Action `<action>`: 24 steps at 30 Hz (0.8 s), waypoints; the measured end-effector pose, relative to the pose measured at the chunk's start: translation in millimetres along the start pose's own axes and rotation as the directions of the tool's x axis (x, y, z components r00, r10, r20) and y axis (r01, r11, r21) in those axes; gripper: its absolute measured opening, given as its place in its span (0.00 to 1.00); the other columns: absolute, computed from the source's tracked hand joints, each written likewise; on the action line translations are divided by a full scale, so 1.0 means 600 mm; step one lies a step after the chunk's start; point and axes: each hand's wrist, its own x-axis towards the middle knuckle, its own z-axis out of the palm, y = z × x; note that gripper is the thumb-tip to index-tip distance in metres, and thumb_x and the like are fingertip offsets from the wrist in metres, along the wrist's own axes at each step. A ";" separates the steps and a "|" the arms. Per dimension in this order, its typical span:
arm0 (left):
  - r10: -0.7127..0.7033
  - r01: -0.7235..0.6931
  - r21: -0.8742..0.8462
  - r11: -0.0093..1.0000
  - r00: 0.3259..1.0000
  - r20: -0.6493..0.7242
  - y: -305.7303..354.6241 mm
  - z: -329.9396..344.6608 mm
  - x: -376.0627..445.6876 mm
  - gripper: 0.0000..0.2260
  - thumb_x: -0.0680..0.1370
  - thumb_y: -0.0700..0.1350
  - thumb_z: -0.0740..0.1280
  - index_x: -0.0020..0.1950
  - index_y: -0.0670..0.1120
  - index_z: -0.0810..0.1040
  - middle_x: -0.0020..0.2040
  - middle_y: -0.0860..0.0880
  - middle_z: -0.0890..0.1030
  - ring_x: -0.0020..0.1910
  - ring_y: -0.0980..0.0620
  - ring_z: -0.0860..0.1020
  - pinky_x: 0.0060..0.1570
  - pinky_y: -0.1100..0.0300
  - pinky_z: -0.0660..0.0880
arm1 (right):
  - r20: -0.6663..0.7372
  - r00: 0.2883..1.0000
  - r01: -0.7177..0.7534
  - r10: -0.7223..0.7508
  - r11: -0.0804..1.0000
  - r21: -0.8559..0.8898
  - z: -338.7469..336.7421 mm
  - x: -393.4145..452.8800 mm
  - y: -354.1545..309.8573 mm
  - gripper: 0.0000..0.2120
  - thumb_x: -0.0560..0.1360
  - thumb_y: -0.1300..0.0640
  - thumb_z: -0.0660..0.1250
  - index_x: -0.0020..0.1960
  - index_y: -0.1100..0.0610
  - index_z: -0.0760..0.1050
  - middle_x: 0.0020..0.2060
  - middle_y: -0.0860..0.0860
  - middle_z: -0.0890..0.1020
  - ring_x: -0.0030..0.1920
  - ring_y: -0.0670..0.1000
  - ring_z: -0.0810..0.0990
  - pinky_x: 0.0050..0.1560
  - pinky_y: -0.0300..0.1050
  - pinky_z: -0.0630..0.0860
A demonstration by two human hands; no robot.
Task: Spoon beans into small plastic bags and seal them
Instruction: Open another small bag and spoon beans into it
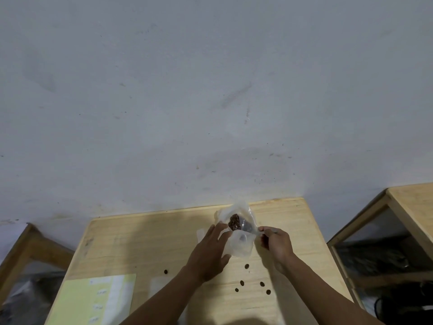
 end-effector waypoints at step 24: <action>-0.268 0.249 -0.146 0.957 0.955 -0.124 -0.014 -0.045 0.019 0.31 0.72 0.58 0.69 0.71 0.47 0.68 0.65 0.51 0.74 0.64 0.50 0.72 0.67 0.55 0.65 | 0.114 0.860 0.510 -0.497 0.841 -0.181 -0.011 -0.089 -0.144 0.09 0.80 0.57 0.62 0.46 0.53 0.81 0.41 0.47 0.83 0.41 0.49 0.80 0.50 0.48 0.77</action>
